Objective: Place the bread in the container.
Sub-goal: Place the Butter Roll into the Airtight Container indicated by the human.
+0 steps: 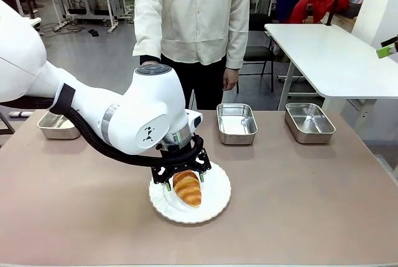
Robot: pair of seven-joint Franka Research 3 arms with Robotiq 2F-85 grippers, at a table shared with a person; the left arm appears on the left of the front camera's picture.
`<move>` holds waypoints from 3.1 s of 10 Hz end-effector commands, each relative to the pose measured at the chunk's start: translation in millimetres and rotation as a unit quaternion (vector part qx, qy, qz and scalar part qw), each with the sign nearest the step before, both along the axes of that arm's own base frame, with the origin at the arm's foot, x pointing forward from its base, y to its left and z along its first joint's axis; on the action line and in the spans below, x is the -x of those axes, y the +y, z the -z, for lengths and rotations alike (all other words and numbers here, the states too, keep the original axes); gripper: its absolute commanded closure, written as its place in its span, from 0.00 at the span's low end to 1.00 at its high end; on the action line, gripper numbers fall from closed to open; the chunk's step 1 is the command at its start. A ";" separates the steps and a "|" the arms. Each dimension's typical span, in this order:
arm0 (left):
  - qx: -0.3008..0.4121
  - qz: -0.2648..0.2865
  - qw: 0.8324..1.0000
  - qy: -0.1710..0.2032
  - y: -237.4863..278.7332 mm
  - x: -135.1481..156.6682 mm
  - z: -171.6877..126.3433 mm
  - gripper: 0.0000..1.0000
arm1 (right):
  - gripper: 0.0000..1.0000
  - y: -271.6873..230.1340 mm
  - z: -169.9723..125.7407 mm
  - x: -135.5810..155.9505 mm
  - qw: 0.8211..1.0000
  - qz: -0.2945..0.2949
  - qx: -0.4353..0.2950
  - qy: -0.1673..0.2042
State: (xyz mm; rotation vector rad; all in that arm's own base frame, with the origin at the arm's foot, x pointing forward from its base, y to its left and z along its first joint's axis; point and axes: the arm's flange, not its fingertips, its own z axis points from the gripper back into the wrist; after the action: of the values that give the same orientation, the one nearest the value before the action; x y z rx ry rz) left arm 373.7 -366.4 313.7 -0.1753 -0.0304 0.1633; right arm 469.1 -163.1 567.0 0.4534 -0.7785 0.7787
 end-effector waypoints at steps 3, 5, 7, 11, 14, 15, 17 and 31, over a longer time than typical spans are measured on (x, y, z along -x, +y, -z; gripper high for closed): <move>-0.018 0.011 1.000 0.007 -7.0 -6.9 4.0 0.00 | 0.00 0.5 -1.1 0.2 1.000 -0.002 -0.003 -0.003; -0.031 0.010 0.999 0.013 -7.1 -8.6 6.7 0.20 | 0.00 0.5 -1.1 0.2 1.000 -0.002 -0.003 -0.003; -0.024 0.013 1.000 0.013 -7.7 -10.6 9.0 0.39 | 0.00 0.5 -1.1 0.2 1.000 -0.002 -0.003 -0.003; -0.015 0.007 1.000 0.017 -4.8 -5.4 5.4 0.55 | 0.00 0.5 -1.1 0.2 1.000 -0.002 -0.003 -0.003; -0.012 0.007 1.000 0.015 -6.1 -6.1 3.2 0.55 | 0.00 0.5 -1.1 0.2 1.000 -0.002 -0.003 -0.003; -0.011 0.020 0.999 -0.025 -0.7 -7.5 -21.0 0.55 | 0.00 0.5 -1.1 0.2 1.000 -0.002 -0.003 -0.003; 0.012 0.039 0.998 -0.042 18.9 -15.6 -74.5 0.55 | 0.00 0.5 -1.1 0.2 1.000 -0.002 -0.003 -0.003; 0.010 0.208 0.978 -0.022 174.8 -250.2 -89.9 0.55 | 0.00 0.5 -1.1 0.2 1.000 -0.002 -0.003 -0.003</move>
State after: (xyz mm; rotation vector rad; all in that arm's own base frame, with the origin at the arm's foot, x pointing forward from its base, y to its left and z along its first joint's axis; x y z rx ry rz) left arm 622.4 -196.2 400.2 -0.1970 -0.0014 -0.2711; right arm 469.5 -163.0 566.2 0.4533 -0.7761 0.7781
